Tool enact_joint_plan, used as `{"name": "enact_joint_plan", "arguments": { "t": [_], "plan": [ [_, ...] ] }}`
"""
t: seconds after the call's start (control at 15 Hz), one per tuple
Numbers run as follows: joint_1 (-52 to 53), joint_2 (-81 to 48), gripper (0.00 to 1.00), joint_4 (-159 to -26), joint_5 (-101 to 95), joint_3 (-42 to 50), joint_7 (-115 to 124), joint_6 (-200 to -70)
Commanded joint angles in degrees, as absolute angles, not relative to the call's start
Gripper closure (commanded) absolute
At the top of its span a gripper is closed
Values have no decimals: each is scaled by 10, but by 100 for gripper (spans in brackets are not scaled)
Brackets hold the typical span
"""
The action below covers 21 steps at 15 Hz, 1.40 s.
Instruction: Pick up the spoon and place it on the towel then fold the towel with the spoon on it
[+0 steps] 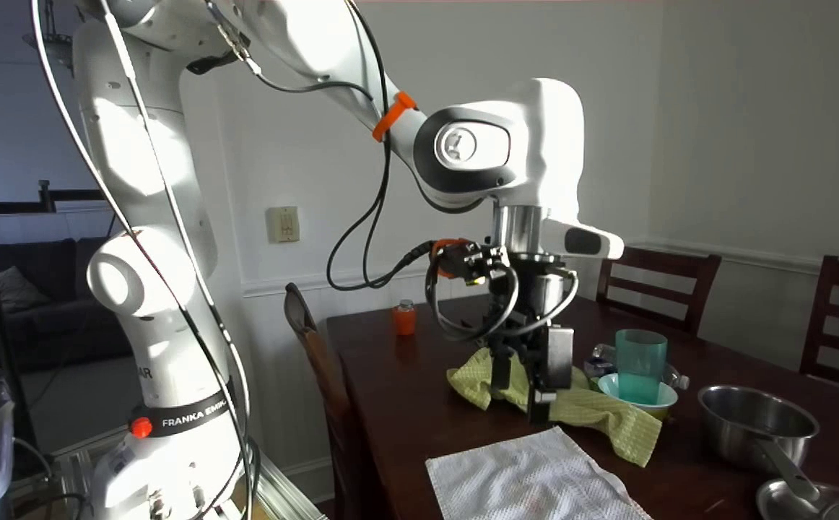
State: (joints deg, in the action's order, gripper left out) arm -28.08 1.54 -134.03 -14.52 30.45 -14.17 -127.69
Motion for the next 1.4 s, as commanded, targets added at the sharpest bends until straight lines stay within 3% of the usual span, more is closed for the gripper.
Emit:
{"name": "enact_joint_plan", "arguments": {
  "t": [0.0,0.67,1.33],
  "plan": [
    [-302,-28,0,-1349,-82,319,-167,-1334],
    [-304,-42,0,-1348,-88,318,-151,-1337],
    [-366,-189,0,-1289,18,307,-135,-1348]
  ]
}}
